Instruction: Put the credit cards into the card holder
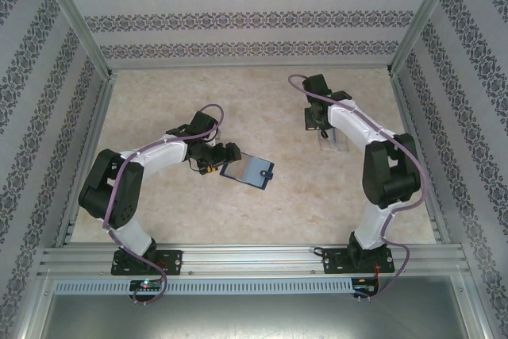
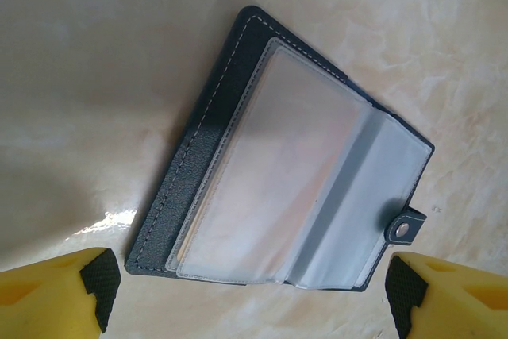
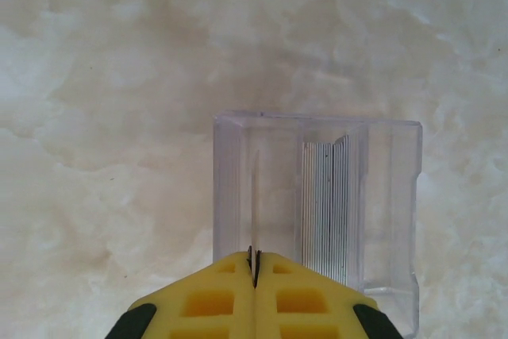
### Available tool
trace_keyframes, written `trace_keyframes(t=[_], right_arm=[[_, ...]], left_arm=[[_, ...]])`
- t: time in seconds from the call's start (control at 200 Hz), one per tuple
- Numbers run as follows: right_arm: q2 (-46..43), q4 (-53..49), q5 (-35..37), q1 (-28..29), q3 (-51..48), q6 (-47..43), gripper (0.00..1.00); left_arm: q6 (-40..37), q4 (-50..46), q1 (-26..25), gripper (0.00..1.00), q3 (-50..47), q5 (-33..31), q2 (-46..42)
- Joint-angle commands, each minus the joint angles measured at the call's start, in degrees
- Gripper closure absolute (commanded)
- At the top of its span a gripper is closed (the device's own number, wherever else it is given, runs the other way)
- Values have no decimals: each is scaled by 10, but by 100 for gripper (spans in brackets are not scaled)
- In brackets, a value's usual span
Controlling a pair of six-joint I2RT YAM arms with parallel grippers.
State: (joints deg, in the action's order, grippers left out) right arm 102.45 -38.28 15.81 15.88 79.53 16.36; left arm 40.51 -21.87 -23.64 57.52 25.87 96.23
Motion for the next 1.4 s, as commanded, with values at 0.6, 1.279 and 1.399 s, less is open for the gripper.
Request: trace_keyframes(t=[0.6, 1.279, 1.399], right_arm=[[-250, 252, -302, 116, -310, 234, 100], [-211, 346, -382, 120, -358, 312, 100], [-230, 360, -372, 109, -396, 303, 100]], left_arm=[[-29, 115, -5, 11, 1, 56, 72], [123, 297, -88, 11, -101, 192, 48], [131, 298, -89, 11, -115, 193, 49]])
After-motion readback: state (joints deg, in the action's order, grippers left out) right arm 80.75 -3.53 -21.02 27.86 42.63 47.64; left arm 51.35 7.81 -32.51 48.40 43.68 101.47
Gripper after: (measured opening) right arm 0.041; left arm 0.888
